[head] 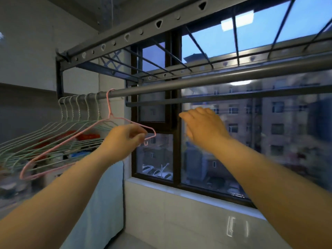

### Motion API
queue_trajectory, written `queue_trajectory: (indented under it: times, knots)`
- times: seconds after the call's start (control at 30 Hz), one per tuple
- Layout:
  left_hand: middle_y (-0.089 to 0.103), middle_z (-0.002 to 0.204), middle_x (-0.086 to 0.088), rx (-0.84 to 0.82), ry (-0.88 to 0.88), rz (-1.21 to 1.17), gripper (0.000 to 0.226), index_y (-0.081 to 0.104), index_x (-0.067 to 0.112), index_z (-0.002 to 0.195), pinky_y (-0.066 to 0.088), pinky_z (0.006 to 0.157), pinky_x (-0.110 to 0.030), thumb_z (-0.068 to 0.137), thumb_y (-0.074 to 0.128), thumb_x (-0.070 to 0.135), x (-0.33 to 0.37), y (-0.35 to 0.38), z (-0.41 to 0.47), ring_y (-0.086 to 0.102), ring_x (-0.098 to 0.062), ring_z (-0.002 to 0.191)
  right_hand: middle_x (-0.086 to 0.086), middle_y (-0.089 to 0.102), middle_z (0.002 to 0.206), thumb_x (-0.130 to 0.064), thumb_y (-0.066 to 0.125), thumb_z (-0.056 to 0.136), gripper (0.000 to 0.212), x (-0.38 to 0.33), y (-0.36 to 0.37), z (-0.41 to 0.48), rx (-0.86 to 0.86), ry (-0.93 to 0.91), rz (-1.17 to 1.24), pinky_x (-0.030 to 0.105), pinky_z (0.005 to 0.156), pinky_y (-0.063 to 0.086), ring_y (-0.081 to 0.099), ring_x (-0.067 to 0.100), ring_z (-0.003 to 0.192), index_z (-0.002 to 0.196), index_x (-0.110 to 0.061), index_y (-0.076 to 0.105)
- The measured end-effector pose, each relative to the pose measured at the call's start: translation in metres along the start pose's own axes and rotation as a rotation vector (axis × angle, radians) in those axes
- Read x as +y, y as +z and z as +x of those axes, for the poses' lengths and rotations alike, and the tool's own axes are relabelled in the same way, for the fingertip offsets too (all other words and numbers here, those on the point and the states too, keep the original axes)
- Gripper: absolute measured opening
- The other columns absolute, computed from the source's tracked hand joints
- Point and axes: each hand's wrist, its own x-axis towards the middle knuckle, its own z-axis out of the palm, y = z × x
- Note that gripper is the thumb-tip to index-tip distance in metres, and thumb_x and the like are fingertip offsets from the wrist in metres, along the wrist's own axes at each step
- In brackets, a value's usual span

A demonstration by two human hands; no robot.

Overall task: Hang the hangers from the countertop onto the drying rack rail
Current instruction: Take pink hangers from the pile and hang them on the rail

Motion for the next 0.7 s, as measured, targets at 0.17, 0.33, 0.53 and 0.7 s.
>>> queue_trajectory:
  times: [0.17, 0.33, 0.53, 0.7]
  knots:
    - [0.055, 0.072, 0.015, -0.178, 0.030, -0.221, 0.018, 0.065, 0.009, 0.103, 0.035, 0.063, -0.004, 0.091, 0.051, 0.013, 0.070, 0.072, -0.018, 0.057, -0.007, 0.076, 0.014, 0.046, 0.136, -0.017, 0.038, 0.097, 0.049, 0.059, -0.037, -0.106, -0.289, 0.320, 0.206, 0.035, 0.093, 0.039, 0.047, 0.031, 0.118, 0.144, -0.017, 0.026]
    - [0.056, 0.068, 0.010, -0.431, 0.126, -0.428, 0.014, 0.062, 0.012, 0.085, 0.039, 0.060, -0.006, 0.091, 0.051, 0.006, 0.172, 0.156, -0.059, 0.055, 0.002, 0.065, 0.015, 0.055, 0.126, -0.018, 0.040, 0.096, 0.037, 0.125, -0.087, -0.232, -0.468, 0.723, 0.314, 0.033, 0.088, 0.043, 0.054, 0.032, 0.108, 0.133, -0.017, 0.044]
    - [0.056, 0.065, 0.010, -0.719, 0.148, -0.637, 0.023, 0.060, 0.012, 0.076, 0.038, 0.065, -0.021, 0.093, 0.046, 0.009, 0.316, 0.247, -0.130, 0.053, -0.008, 0.066, 0.014, 0.063, 0.104, -0.007, 0.050, 0.091, 0.020, 0.183, -0.171, -0.403, -0.336, 1.220, 0.444, 0.026, 0.077, 0.045, 0.057, 0.024, 0.092, 0.107, -0.010, 0.062]
    - [0.060, 0.040, 0.014, -0.889, 0.125, -0.835, 0.033, 0.058, 0.022, 0.065, 0.043, 0.055, -0.014, 0.091, 0.049, 0.005, 0.422, 0.310, -0.200, 0.058, 0.003, 0.044, 0.007, 0.060, 0.088, -0.006, 0.048, 0.091, 0.014, 0.209, -0.249, -0.518, -0.222, 1.566, 0.439, 0.011, 0.051, 0.041, 0.053, 0.010, 0.061, 0.101, -0.010, 0.056]
